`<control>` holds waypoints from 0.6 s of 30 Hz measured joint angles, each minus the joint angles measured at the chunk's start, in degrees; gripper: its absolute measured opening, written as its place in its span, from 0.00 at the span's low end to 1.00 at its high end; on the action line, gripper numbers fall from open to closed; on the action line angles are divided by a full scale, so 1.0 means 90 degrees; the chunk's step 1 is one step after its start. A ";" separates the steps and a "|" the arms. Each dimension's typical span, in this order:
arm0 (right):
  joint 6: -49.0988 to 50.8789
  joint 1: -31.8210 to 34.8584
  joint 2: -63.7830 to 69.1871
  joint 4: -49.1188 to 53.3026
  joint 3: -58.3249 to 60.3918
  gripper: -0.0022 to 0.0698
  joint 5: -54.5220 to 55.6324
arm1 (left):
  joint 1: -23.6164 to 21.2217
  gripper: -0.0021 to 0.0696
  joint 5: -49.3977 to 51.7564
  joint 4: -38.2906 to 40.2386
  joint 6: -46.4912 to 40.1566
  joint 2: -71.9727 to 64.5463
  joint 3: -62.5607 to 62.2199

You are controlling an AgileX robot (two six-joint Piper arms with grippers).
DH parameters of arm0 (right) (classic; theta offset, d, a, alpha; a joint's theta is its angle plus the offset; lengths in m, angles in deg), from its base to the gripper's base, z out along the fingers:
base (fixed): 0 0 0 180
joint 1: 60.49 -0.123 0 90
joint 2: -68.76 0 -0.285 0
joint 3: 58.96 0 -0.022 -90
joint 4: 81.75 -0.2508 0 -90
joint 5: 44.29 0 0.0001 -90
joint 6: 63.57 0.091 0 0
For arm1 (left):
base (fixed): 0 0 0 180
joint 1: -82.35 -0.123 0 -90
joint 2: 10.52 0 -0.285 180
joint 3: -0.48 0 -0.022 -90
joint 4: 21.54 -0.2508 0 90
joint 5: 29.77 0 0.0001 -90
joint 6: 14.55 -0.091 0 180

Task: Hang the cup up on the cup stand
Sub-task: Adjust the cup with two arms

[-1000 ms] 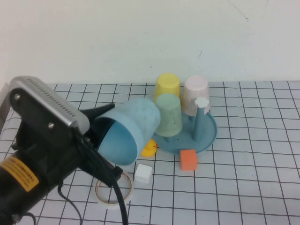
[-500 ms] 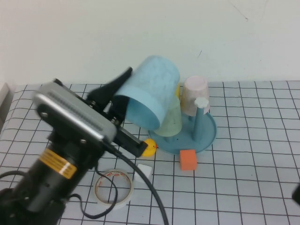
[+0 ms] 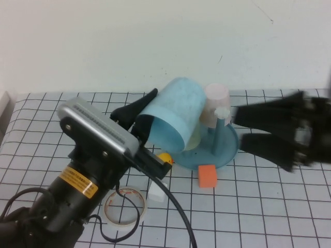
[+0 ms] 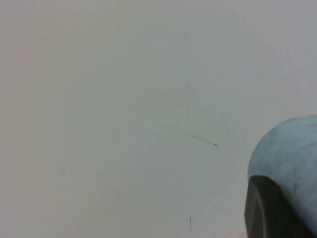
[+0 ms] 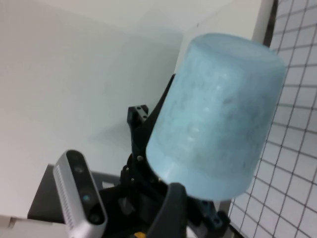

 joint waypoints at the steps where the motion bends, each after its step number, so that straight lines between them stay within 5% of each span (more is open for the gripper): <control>1: 0.0000 -0.0156 0.0278 0.0000 -0.0249 0.99 0.0000 | 0.0000 0.04 -0.0011 0.0056 0.0181 -0.0005 -0.0009; 8: 0.0150 -0.0683 0.1407 0.0000 -0.1545 0.99 0.0110 | 0.0000 0.04 -0.0011 0.0867 0.0908 -0.0015 -0.0030; 18: 0.0174 -0.1382 0.1894 0.0000 -0.2640 0.99 0.1075 | 0.0000 0.04 -0.0026 0.0848 0.0965 -0.0015 -0.0030</control>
